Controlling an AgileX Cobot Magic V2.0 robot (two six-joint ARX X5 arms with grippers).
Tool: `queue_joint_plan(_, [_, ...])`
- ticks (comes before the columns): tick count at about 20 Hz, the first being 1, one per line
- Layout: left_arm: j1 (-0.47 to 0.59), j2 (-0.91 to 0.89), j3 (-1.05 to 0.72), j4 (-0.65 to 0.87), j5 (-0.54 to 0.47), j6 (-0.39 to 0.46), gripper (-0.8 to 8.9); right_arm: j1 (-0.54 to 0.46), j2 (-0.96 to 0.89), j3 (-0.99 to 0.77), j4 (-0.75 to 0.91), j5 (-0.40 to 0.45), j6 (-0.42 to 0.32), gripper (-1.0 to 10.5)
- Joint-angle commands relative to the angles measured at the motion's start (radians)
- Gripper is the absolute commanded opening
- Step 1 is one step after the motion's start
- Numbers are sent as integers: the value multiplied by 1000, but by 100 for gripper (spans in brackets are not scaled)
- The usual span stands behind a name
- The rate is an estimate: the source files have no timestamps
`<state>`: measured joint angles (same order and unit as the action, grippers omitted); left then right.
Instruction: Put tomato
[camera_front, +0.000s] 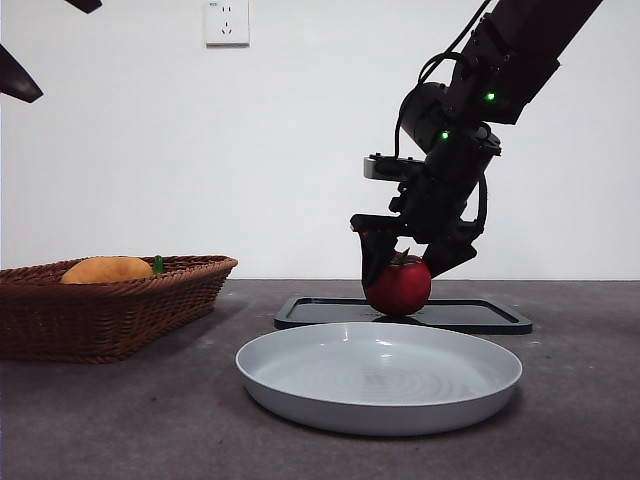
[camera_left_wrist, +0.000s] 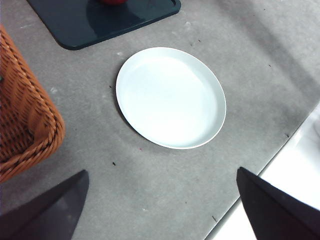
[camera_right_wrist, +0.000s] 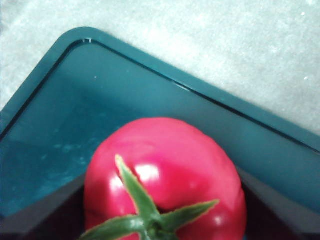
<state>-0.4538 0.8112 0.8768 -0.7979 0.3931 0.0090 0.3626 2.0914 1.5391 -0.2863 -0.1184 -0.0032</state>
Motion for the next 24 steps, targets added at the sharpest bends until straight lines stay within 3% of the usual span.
queue_joint_plan(1, [-3, 5, 14, 5, 4, 1, 463, 7, 27, 25, -8, -12, -8, 469])
queue_joint_plan(4, [-3, 5, 15, 3, 4, 1, 463, 7, 20, 25, -12, -12, -8, 560])
queue_joint_plan(12, [-3, 5, 15, 5, 4, 1, 463, 6, -89, 26, -114, 18, -9, 560])
queue_joint_plan(24, [-3, 5, 15, 6, 4, 2, 464, 2, -595, 23, -541, 14, -5, 558])
